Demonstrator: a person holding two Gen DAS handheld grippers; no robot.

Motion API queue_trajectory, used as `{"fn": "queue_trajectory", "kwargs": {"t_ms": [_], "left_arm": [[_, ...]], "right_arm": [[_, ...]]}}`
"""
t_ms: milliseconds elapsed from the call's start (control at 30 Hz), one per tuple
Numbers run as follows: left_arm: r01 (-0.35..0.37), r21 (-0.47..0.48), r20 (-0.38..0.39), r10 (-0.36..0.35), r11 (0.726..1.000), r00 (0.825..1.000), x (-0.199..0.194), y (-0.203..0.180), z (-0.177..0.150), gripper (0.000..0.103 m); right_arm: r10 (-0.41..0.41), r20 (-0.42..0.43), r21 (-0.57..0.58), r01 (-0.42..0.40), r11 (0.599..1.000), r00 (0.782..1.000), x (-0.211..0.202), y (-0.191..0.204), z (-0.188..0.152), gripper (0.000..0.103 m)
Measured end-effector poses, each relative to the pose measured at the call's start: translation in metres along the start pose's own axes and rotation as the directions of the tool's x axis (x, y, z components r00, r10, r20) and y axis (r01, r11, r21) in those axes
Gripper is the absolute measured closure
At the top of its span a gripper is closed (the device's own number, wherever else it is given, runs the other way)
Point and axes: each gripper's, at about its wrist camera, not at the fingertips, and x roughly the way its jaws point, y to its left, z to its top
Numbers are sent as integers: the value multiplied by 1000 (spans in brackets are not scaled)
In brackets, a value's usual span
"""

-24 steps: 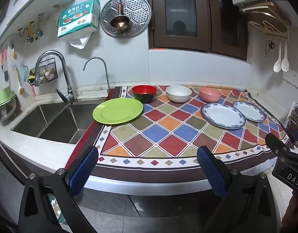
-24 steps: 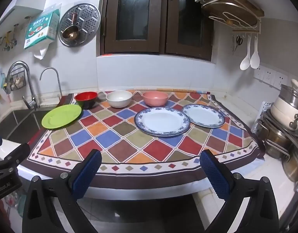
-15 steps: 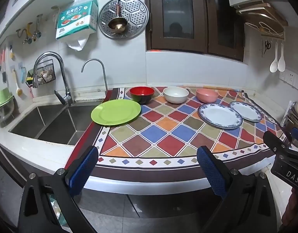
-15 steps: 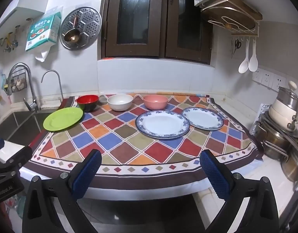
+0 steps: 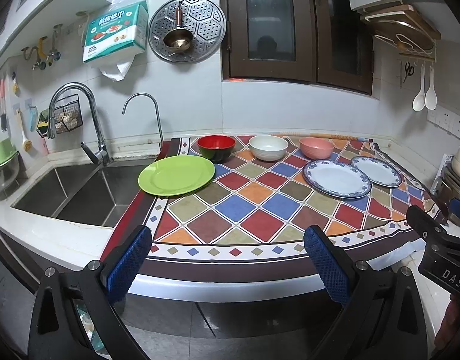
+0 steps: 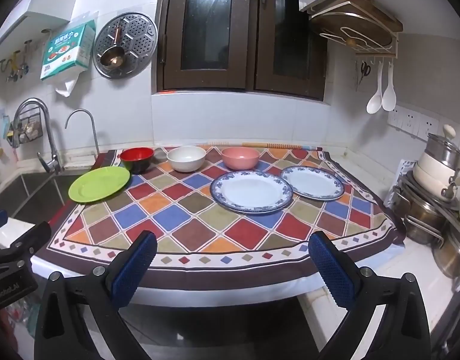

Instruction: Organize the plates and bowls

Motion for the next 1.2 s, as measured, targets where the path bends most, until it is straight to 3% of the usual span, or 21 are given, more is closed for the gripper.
{"fn": "queue_trajectory", "kwargs": {"t_ms": [1200], "left_arm": [[-5,0,23,5,1000,1000,9,-4,7,0]], "right_arm": [[-26,10,11,26,1000,1000,6,1,4,1]]}}
